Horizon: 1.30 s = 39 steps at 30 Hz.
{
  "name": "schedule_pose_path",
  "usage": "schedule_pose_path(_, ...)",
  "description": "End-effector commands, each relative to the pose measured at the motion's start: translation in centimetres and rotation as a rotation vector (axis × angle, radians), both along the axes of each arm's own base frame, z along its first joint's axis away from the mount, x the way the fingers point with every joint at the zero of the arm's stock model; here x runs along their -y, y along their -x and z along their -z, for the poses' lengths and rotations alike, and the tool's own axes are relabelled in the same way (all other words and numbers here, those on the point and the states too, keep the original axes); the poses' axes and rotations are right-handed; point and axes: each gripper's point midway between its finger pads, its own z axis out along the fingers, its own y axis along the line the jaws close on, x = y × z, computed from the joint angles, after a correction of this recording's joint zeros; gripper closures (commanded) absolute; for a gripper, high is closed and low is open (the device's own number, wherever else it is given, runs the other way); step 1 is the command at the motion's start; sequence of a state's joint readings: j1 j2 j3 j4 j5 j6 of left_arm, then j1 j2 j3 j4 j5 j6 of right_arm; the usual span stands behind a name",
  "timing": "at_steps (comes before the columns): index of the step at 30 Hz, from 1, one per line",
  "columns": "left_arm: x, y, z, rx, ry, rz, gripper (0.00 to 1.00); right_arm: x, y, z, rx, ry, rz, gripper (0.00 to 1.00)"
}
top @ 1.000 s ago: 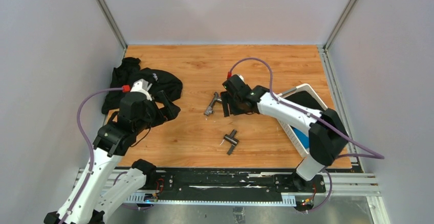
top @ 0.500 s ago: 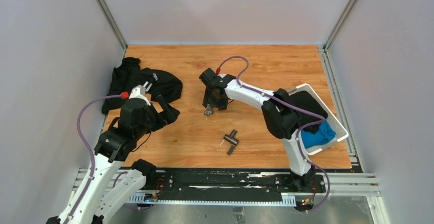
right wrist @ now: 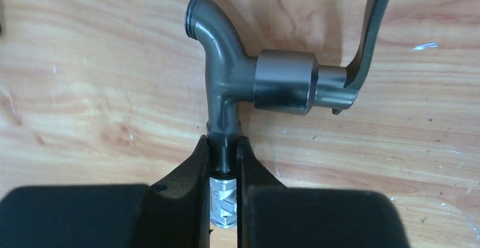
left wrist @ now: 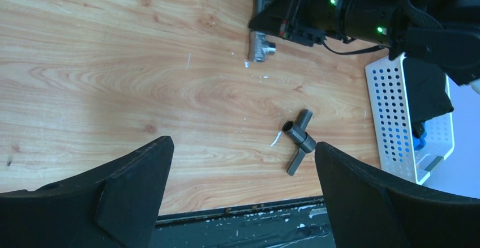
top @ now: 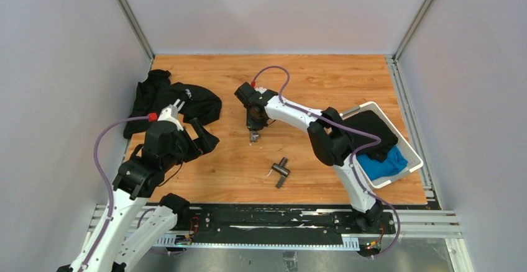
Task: Install the water faucets
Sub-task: Pick up the water faucet from the center of the board.
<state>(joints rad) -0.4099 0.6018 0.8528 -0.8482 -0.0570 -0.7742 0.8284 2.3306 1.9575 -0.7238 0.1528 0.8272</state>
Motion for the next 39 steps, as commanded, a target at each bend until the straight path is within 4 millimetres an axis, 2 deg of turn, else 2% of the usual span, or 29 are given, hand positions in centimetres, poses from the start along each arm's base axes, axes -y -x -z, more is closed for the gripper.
schedule_pose_path(1,-0.4,0.6,0.0,-0.019,-0.006,-0.015,0.00,-2.2,3.2,-1.0,0.025,-0.153,-0.337,1.00)
schedule_pose_path(2,0.0,0.7,0.2,-0.029,0.014,-0.004,0.00,-2.0,4.5,-0.8,0.032,-0.197,-0.397,1.00)
schedule_pose_path(4,0.7,0.8,0.9,-0.046,0.053,0.008,0.00,-3.2,6.2,-3.4,0.105,-0.349,-0.532,1.00)
schedule_pose_path(8,1.9,0.2,2.0,-0.038,0.136,0.014,0.00,-4.2,9.7,-8.5,0.211,-0.566,-0.758,1.00)
schedule_pose_path(13,4.7,-0.3,3.7,-0.033,0.277,0.084,0.00,-4.5,13.3,-13.0,0.257,-0.781,-0.888,1.00)
schedule_pose_path(15,5.2,-0.4,3.7,-0.013,0.322,0.097,0.00,-4.4,13.9,-13.6,0.256,-0.803,-0.900,1.00)
schedule_pose_path(20,4.7,-1.5,4.6,0.039,0.390,0.009,0.07,-5.1,15.6,-14.6,0.265,-0.833,-0.964,1.00)
schedule_pose_path(26,5.0,-2.4,3.9,0.142,0.532,-0.029,0.12,-5.4,16.7,-14.4,0.248,-0.824,-0.999,1.00)
schedule_pose_path(29,4.1,-2.8,4.6,0.155,0.513,-0.083,0.17,-5.6,17.5,-14.5,0.245,-0.811,-1.031,1.00)
schedule_pose_path(36,3.5,-3.1,3.8,0.182,0.474,-0.098,0.19,-6.1,18.2,-15.0,0.245,-0.791,-1.058,1.00)
schedule_pose_path(39,3.5,-3.0,3.3,0.200,0.474,-0.086,0.23,-6.5,18.2,-15.0,0.241,-0.793,-1.056,1.00)
